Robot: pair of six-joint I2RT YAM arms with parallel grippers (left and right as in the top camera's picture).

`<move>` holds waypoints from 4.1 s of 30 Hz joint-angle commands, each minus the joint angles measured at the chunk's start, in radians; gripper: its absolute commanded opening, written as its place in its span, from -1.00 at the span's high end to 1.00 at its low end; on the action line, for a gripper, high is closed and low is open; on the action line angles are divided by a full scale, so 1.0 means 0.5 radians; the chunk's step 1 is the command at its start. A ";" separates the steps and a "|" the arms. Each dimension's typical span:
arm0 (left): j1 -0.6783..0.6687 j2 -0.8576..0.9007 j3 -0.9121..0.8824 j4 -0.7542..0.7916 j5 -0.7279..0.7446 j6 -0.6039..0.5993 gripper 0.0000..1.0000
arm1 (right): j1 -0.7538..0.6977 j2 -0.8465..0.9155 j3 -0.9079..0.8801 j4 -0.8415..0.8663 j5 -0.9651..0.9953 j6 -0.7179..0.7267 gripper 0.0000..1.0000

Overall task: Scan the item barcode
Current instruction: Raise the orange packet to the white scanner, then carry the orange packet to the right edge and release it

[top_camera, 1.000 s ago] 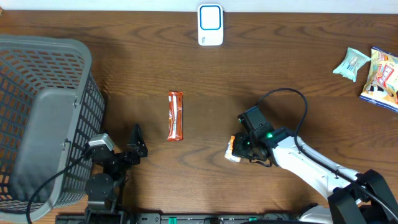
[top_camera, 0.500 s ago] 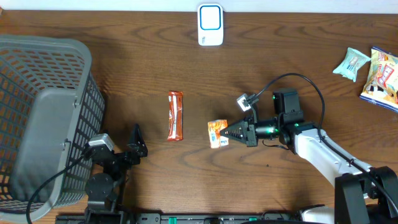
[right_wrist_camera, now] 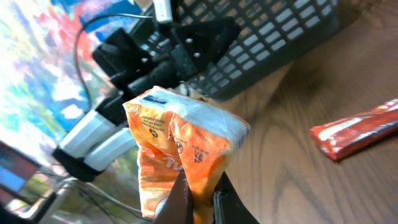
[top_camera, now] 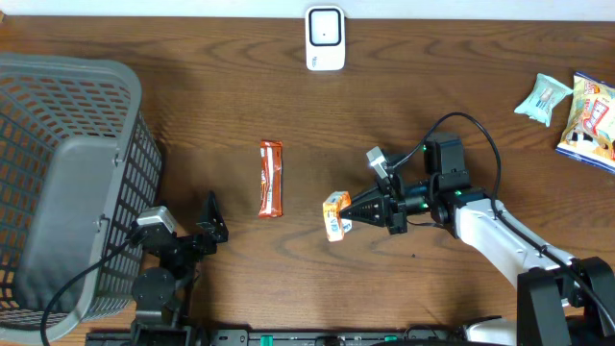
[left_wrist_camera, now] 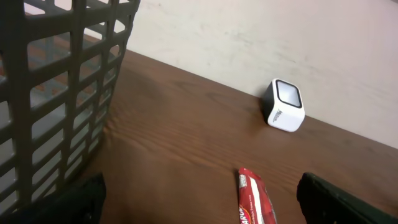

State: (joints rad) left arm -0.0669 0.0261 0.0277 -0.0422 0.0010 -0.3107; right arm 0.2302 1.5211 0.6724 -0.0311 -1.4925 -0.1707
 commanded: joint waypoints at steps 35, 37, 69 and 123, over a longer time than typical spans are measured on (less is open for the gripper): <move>0.008 -0.005 -0.047 -0.062 -0.019 -0.003 -0.96 | 0.177 0.957 1.456 0.839 2.636 -1.449 0.98; 0.008 -0.005 -0.047 -0.062 -0.019 -0.003 -0.96 | 0.190 1.135 1.709 0.727 2.743 -1.576 0.98; 0.008 -0.005 -0.047 -0.062 -0.020 -0.003 -0.95 | -0.011 1.622 2.698 -0.497 4.245 -1.968 0.98; 0.008 -0.005 -0.047 -0.062 -0.019 -0.003 -0.96 | -0.229 0.886 2.627 -1.662 1.440 0.683 -0.98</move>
State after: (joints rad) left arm -0.0669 0.0261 0.0277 -0.0422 0.0013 -0.3103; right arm 0.0196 1.9186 1.9926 -0.8185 -0.5518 0.0868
